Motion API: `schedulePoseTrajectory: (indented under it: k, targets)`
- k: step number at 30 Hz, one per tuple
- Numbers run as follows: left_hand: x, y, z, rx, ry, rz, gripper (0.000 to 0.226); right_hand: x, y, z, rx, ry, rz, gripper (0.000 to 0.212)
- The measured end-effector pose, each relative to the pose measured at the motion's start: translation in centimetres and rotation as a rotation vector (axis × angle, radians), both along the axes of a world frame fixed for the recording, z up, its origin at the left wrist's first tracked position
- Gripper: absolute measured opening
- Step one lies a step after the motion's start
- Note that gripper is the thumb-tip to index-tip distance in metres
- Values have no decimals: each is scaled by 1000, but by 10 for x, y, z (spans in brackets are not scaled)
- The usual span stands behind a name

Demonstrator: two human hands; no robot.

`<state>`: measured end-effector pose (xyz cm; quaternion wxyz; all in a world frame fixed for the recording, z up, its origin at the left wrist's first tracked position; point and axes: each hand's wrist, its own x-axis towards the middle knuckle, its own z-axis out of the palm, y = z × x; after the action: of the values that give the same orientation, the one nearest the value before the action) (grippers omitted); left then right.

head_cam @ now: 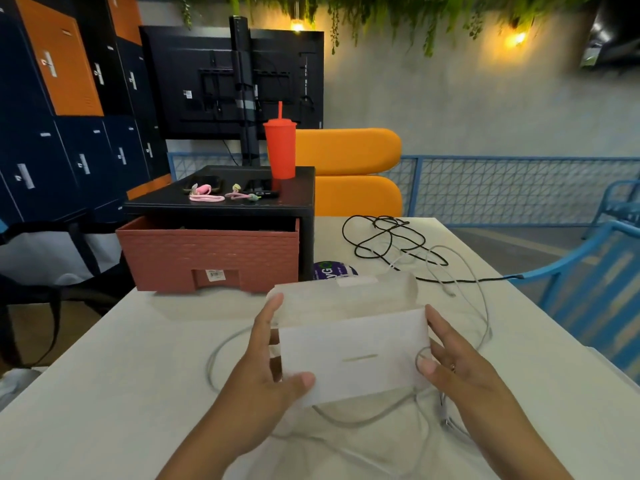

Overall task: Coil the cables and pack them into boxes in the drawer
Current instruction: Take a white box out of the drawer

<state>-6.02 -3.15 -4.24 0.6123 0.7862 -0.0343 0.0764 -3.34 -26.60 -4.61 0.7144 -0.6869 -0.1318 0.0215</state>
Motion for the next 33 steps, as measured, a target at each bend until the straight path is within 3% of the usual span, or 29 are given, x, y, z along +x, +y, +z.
schedulePoseTrajectory:
  k: [4,10,13,15,19,22,25,28,33]
  targets:
    - [-4,8,2,-9,5,38,86,0,-13,-8,-190,-53,-77,44]
    - [-6,21,3,-4,1,91,88,-6,-47,-23,-871,-313,-189,32]
    - [-7,22,4,5,0,101,90,-6,-52,-31,-1151,-268,-125,24]
    - [-7,22,4,19,-7,114,92,-4,-52,-42,-1296,-314,-130,30]
    - [-9,19,6,40,-19,132,98,-4,-48,-38,-1311,-381,-196,21]
    - [-10,17,10,76,-22,133,100,-6,-52,-33,-1424,-408,-135,47]
    - [-11,17,12,79,-33,135,101,1,-65,-38,-1331,-468,-277,59]
    - [-10,18,11,67,-32,134,100,-6,-60,-23,-1293,-610,-262,35]
    - [-12,21,11,101,-27,126,101,-7,-60,-13,-1127,-442,-235,33]
